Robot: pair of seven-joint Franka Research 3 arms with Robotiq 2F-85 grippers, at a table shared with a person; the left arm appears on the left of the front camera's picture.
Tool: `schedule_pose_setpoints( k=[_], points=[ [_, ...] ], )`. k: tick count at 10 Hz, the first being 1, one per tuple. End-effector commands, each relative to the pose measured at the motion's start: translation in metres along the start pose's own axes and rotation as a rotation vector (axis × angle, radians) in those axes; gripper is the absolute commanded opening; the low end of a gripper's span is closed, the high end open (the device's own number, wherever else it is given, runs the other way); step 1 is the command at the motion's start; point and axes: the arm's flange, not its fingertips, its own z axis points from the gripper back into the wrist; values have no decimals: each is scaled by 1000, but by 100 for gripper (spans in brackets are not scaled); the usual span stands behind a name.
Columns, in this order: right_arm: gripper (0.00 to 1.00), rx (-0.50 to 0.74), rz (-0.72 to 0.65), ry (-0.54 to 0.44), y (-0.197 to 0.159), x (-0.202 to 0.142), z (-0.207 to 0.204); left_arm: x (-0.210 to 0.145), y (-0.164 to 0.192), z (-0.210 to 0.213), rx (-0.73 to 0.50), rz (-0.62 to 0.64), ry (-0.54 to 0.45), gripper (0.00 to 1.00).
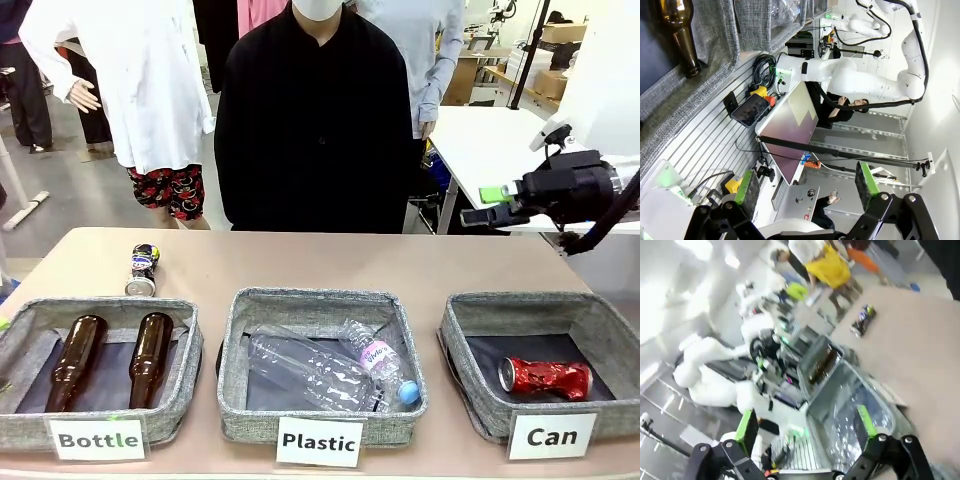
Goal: Sort the can waste into the basket.
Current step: Pick up the can waste from the table and place it in the right Fabric basket.
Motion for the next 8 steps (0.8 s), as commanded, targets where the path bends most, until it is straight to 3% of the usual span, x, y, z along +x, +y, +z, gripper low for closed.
schedule_pose_setpoints(
  k=[1,8],
  points=[
    [100,-36,13,86,3,0,6,-4,1,-1,-2,-10,3,100],
    [100,-36,13,86,3,0,6,-4,1,-1,-2,-10,3,100]
  ],
)
